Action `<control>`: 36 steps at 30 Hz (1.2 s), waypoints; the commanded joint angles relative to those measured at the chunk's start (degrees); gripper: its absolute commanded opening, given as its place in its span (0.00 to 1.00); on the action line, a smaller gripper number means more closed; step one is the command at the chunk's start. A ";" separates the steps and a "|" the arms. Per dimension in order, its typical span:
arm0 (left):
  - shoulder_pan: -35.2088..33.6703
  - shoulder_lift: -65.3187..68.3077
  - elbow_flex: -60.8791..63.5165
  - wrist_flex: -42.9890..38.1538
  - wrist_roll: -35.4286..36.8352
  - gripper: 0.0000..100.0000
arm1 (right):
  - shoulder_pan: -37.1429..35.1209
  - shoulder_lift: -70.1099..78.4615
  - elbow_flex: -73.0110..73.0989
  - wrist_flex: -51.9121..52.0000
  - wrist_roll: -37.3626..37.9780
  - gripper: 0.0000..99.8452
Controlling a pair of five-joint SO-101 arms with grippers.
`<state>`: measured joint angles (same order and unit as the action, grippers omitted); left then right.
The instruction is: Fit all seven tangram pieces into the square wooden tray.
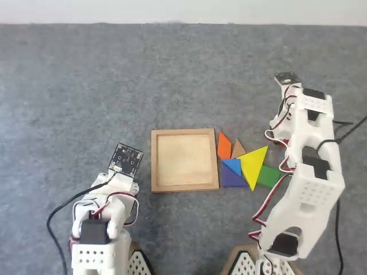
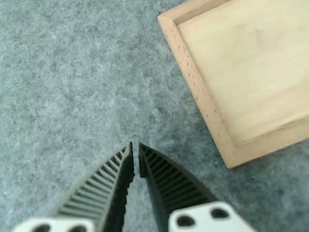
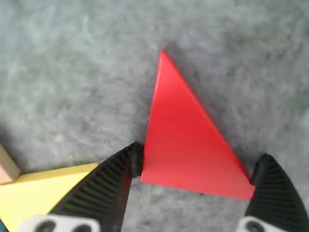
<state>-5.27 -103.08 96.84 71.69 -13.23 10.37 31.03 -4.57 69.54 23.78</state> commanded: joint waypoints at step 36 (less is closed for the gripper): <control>-0.26 -1.32 -0.48 0.26 -0.44 0.02 | 0.31 1.80 -6.07 4.62 39.82 0.36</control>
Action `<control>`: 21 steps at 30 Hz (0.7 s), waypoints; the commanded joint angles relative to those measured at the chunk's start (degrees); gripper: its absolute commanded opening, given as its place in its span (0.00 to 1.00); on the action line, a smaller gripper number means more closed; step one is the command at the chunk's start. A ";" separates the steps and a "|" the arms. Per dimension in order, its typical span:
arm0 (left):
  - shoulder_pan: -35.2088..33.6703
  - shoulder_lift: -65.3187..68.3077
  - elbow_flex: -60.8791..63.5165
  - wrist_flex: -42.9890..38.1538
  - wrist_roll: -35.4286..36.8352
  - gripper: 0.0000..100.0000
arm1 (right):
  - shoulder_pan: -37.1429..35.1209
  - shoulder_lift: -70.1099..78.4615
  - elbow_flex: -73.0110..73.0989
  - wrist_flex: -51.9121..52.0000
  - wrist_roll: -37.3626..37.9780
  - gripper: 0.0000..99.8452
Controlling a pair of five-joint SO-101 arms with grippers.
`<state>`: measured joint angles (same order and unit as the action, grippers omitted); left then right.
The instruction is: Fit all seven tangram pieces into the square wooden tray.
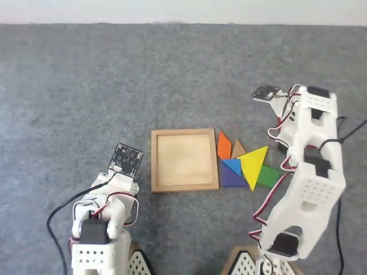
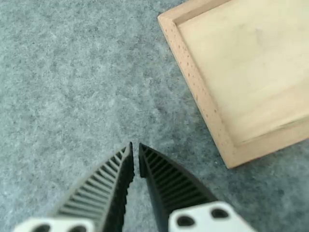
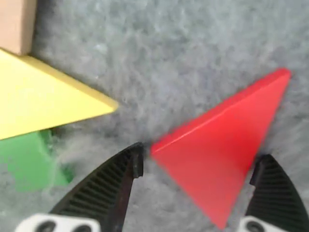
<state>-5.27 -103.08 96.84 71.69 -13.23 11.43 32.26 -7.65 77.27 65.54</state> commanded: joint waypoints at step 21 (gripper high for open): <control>-0.26 -1.32 -0.48 0.26 -0.44 0.02 | -0.84 3.21 -6.59 0.92 -8.09 0.05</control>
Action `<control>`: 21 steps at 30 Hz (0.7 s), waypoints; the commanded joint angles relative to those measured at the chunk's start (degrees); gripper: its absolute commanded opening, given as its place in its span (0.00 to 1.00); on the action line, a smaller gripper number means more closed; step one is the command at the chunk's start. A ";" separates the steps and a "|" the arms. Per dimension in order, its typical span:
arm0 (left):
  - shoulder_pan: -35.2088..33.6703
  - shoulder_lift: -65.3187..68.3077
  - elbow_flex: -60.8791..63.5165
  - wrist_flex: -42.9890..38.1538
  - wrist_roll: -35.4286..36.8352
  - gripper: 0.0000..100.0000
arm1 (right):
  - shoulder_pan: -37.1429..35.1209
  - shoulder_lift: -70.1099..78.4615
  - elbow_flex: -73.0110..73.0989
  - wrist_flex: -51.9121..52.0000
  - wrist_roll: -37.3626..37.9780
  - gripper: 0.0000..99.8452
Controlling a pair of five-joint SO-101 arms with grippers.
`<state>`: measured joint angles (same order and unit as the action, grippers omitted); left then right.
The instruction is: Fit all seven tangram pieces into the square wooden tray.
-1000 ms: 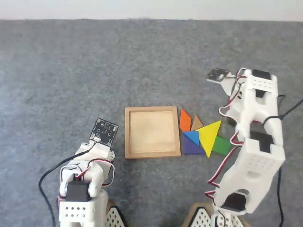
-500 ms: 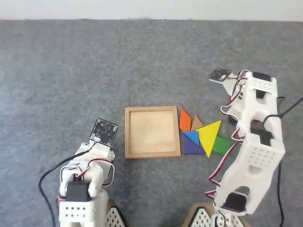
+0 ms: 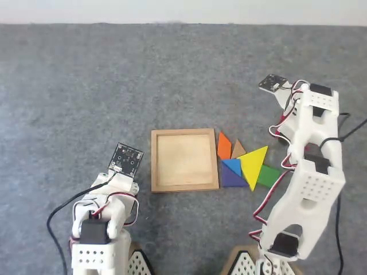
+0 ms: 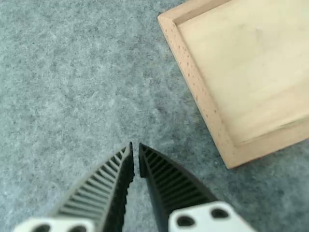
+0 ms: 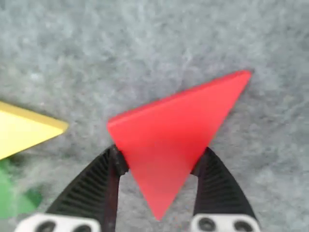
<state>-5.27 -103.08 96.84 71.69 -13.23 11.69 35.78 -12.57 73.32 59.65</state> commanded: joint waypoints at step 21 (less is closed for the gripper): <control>-0.26 -1.32 -0.48 0.26 -0.44 0.02 | -13.58 -4.18 -14.51 27.38 -35.34 0.16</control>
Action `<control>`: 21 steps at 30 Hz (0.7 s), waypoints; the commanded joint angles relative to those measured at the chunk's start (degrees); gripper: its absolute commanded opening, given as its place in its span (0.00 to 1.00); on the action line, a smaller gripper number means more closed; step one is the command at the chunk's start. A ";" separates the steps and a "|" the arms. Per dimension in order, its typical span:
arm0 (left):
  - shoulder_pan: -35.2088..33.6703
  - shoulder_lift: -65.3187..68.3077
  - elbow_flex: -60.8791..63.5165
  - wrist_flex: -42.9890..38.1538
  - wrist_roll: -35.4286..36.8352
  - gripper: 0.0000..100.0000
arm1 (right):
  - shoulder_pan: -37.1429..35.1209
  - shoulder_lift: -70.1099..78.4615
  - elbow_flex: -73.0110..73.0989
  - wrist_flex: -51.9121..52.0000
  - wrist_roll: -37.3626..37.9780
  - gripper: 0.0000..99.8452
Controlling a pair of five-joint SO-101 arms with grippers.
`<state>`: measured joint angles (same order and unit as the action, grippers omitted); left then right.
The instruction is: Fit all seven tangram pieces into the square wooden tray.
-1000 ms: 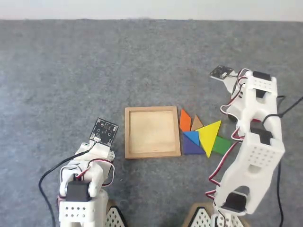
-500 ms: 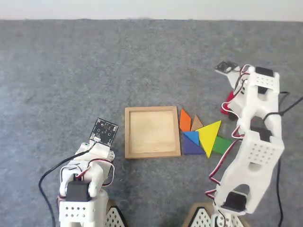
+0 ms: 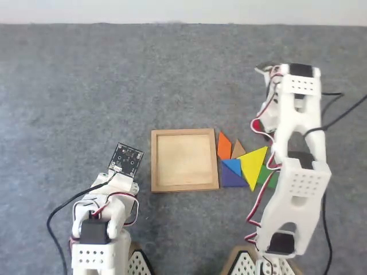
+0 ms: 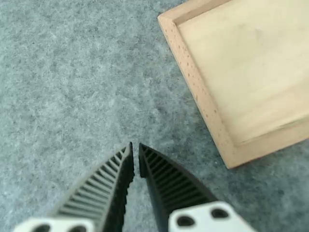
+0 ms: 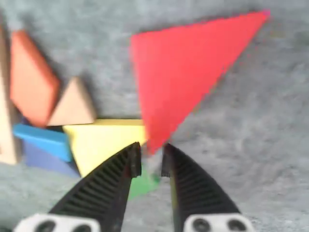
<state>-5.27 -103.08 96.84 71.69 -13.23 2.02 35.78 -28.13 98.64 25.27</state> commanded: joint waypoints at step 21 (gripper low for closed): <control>-0.26 -1.32 -0.48 0.26 -0.44 0.02 | -7.52 -3.47 5.45 -27.65 -27.16 0.16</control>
<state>-5.27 -103.08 96.84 71.69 -13.23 -4.92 35.78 -22.59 72.09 -4.18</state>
